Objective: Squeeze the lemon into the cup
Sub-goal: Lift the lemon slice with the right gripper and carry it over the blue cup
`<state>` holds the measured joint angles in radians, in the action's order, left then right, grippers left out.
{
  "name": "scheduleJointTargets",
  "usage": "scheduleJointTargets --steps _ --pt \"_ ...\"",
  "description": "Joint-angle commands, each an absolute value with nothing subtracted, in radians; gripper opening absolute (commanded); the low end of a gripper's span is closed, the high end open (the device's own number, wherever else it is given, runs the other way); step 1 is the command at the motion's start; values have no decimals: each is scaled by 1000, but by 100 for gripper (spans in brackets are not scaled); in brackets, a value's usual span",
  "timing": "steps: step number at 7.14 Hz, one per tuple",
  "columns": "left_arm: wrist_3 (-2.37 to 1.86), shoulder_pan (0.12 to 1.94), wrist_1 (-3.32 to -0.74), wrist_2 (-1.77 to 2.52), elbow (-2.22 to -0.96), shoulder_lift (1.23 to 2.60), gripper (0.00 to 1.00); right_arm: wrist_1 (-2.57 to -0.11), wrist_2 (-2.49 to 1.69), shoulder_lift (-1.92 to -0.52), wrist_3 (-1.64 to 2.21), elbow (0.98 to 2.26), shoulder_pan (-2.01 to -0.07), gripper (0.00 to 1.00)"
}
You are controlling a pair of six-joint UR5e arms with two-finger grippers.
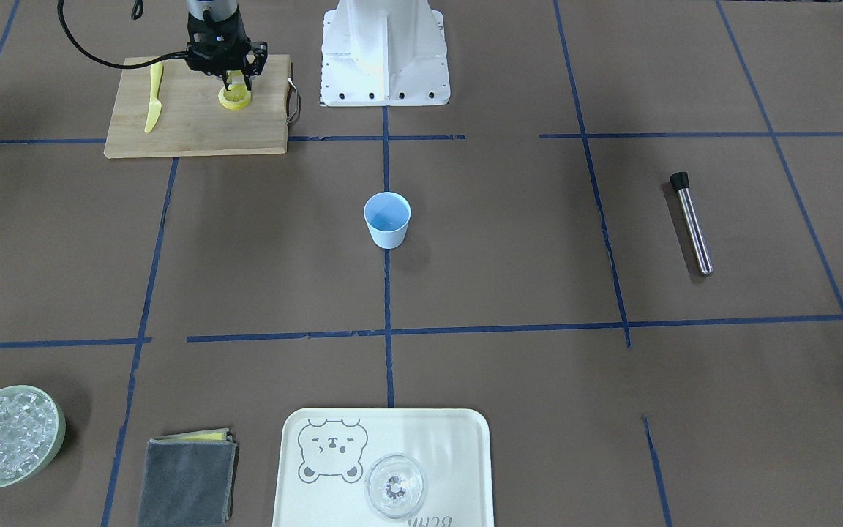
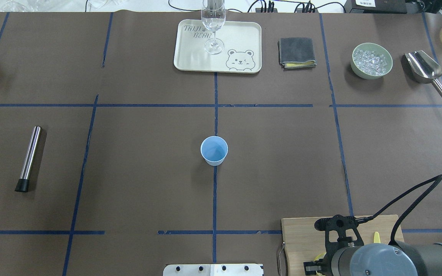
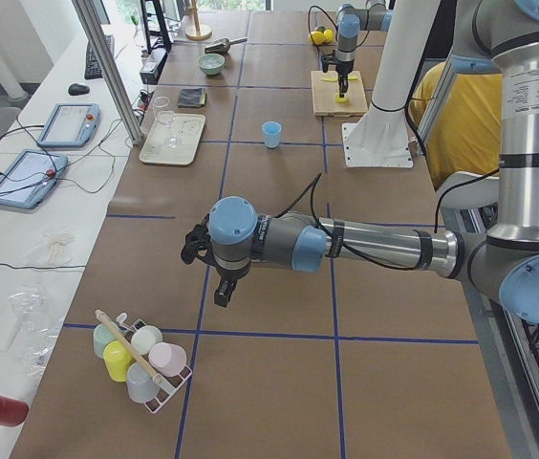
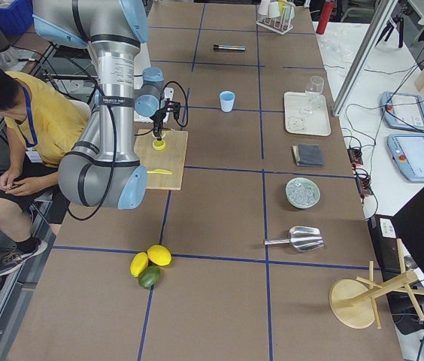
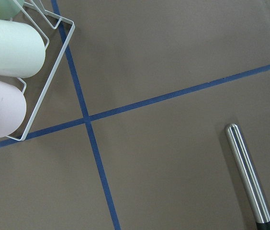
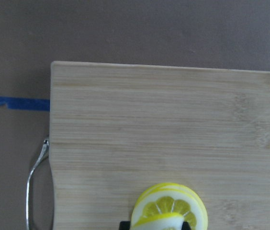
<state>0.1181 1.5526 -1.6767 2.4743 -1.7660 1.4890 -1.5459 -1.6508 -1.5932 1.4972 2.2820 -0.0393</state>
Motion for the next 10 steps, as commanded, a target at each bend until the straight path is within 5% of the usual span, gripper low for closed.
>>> scheduleJointTargets --steps 1,4,7,10 --pt "117 1552 -1677 2480 -1769 1489 100 -1549 -1678 -1589 1496 2302 -83 42" --pt "117 1552 -1677 2485 -1772 1488 100 -1565 -1764 -1400 1493 2269 -236 44" --pt "115 1554 -1677 2487 -1775 1488 100 -1602 -1902 -1061 1483 2027 -449 45" --pt "117 1552 -1677 2487 -1773 1488 100 -1513 -1907 -870 1520 1803 -503 46"
